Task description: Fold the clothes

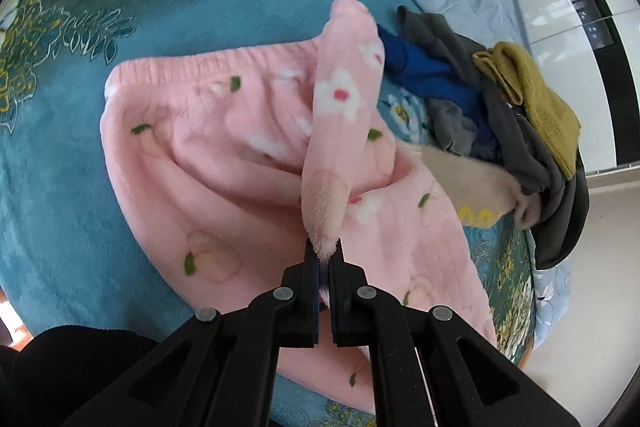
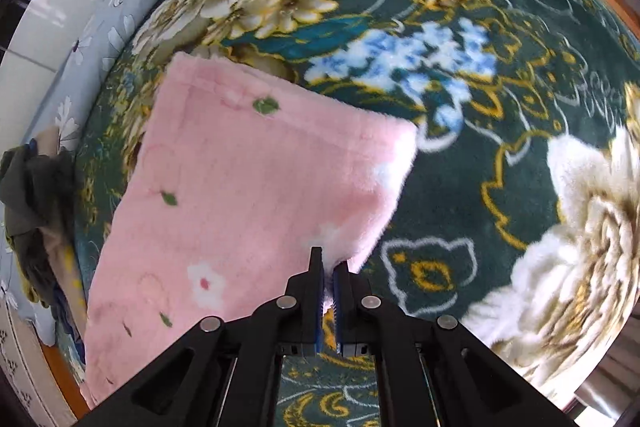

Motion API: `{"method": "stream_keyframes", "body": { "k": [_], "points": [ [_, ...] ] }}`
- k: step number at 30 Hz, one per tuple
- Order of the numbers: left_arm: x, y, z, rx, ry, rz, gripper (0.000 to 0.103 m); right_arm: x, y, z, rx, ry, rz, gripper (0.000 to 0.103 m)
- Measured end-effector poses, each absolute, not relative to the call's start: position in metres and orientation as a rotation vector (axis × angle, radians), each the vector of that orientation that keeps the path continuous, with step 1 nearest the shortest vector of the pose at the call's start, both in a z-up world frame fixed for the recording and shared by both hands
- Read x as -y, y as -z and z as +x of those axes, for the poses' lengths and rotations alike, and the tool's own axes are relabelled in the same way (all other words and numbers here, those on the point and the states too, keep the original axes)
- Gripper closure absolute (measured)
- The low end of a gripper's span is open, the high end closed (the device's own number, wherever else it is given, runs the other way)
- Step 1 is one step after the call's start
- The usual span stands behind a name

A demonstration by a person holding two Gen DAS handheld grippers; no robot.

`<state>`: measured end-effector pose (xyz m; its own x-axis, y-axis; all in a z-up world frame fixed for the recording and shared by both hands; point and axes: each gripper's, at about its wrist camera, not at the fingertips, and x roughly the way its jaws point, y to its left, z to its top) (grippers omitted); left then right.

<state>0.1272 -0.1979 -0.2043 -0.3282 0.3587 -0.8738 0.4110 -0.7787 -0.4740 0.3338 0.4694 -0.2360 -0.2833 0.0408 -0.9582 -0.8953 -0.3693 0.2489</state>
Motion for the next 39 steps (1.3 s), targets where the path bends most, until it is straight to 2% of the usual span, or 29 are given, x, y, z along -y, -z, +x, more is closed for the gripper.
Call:
{"method": "stream_keyframes", "body": {
  "k": [6,13,16,18,21,23,26,32,34,36,37,38,39],
  "points": [
    [0.198,0.21,0.125,-0.994,2.261,1.845,0.1,-0.471,0.228,0.325,-1.083,-1.768,-1.275,0.099],
    [0.191,0.215,0.123,-0.888,2.209,1.934,0.1,-0.477,0.237,0.345,-1.193,-1.734,-1.245,0.094],
    [0.185,0.221,0.116,-0.86,2.18,1.957,0.1,-0.493,0.227,0.361,-1.216,-1.714,-1.15,0.081],
    [0.185,0.223,0.116,-0.857,2.159,1.969,0.1,-0.5,0.227,0.374,-1.257,-1.682,-1.097,0.066],
    [0.185,0.225,0.117,-0.871,2.144,1.974,0.099,-0.51,0.239,0.391,-1.407,-1.634,-1.006,0.057],
    [0.186,0.225,0.119,-0.879,2.142,1.973,0.099,-0.512,0.247,0.394,-1.495,-1.616,-0.949,0.056],
    [0.188,0.224,0.121,-0.896,2.14,1.967,0.099,-0.513,0.254,0.39,-1.529,-1.616,-0.949,0.053],
    [0.19,0.22,0.124,-0.905,2.15,1.954,0.099,-0.518,0.258,0.384,-1.529,-1.608,-0.906,0.052],
    [0.19,0.219,0.124,-0.908,2.152,1.952,0.099,-0.518,0.259,0.379,-1.52,-1.615,-0.912,0.055],
    [0.192,0.218,0.126,-0.911,2.154,1.949,0.099,-0.518,0.261,0.374,-1.532,-1.616,-0.906,0.076],
    [0.192,0.218,0.126,-0.914,2.154,1.949,0.099,-0.519,0.262,0.373,-1.539,-1.606,-0.9,0.08],
    [0.192,0.218,0.126,-0.918,2.156,1.948,0.099,-0.521,0.26,0.373,-1.549,-1.597,-0.893,0.088],
    [0.192,0.217,0.126,-0.921,2.158,1.949,0.099,-0.523,0.257,0.371,-1.549,-1.601,-0.895,0.09]
  ]
}}
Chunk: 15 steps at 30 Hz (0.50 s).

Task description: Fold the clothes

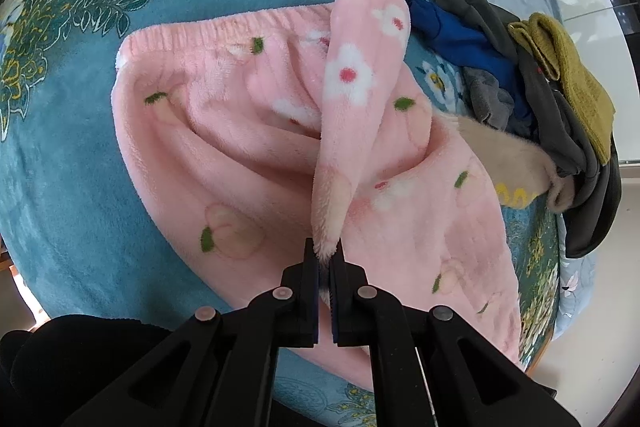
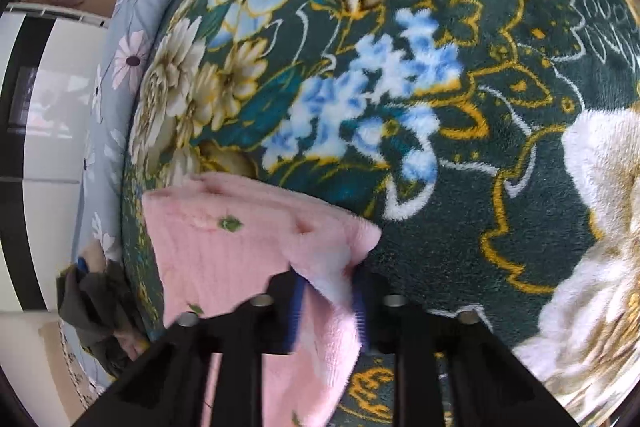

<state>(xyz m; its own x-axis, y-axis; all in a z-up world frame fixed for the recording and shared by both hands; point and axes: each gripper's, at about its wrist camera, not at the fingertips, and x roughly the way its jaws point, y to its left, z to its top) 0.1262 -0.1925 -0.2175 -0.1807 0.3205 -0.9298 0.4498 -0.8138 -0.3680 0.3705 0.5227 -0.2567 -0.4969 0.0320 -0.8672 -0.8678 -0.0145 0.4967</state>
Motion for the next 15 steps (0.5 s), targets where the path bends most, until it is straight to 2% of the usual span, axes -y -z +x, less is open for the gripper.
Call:
{"method": "stream_keyframes", "body": {
  "k": [4,7,9,15],
  "points": [
    [0.195,0.213,0.129,-0.962,2.188,1.941,0.099,-0.532,0.217,0.34,-1.491,-1.822,-0.9,0.092],
    [0.199,0.209,0.134,-1.035,2.221,1.917,0.099,-0.538,0.179,0.335,-1.375,-1.983,-0.892,0.093],
    [0.198,0.211,0.133,-1.028,2.215,1.938,0.099,-0.54,0.181,0.344,-1.327,-1.957,-0.923,0.093],
    [0.192,0.218,0.129,-0.979,2.168,1.99,0.099,-0.533,0.246,0.356,-1.351,-1.675,-1.019,0.093]
  ]
}}
